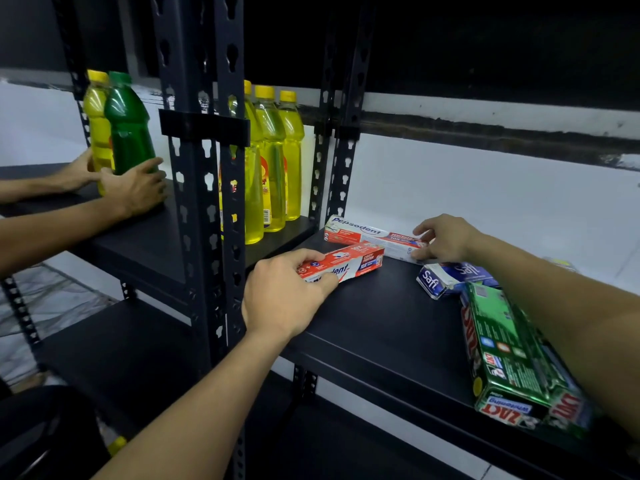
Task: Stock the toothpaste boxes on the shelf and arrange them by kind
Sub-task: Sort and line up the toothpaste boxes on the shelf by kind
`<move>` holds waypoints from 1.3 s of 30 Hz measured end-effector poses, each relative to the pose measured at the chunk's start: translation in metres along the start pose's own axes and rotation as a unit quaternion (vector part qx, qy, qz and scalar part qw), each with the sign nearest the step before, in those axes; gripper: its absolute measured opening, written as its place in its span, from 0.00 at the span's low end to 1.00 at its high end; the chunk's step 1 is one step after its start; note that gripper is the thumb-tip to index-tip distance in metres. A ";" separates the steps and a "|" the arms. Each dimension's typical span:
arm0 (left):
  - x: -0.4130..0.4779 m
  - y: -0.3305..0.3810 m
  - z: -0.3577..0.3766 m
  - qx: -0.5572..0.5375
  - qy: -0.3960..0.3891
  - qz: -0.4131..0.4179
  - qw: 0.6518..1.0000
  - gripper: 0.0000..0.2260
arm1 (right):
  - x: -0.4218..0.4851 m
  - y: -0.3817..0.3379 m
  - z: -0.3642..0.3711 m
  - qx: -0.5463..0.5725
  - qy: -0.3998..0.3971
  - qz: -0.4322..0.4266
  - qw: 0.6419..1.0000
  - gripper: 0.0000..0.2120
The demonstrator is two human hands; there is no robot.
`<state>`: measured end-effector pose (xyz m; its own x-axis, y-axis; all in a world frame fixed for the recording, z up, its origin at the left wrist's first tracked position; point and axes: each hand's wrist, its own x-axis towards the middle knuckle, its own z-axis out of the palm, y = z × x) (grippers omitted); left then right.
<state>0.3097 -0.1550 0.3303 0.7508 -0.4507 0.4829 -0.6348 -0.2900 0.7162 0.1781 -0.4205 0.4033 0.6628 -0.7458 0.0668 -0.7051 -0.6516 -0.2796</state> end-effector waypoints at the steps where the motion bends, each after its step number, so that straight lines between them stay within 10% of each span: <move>1: 0.000 0.000 0.000 -0.001 0.000 0.001 1.000 0.16 | 0.001 0.002 0.002 -0.001 0.012 0.001 1.000 0.29; 39: 0.000 -0.001 0.001 0.001 0.007 0.004 1.000 0.15 | 0.006 0.017 0.005 0.032 0.060 0.003 0.998 0.18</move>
<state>0.3102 -0.1558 0.3285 0.7486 -0.4409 0.4953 -0.6408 -0.2890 0.7112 0.1714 -0.4357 0.3946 0.6212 -0.7633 0.1776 -0.6890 -0.6399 -0.3402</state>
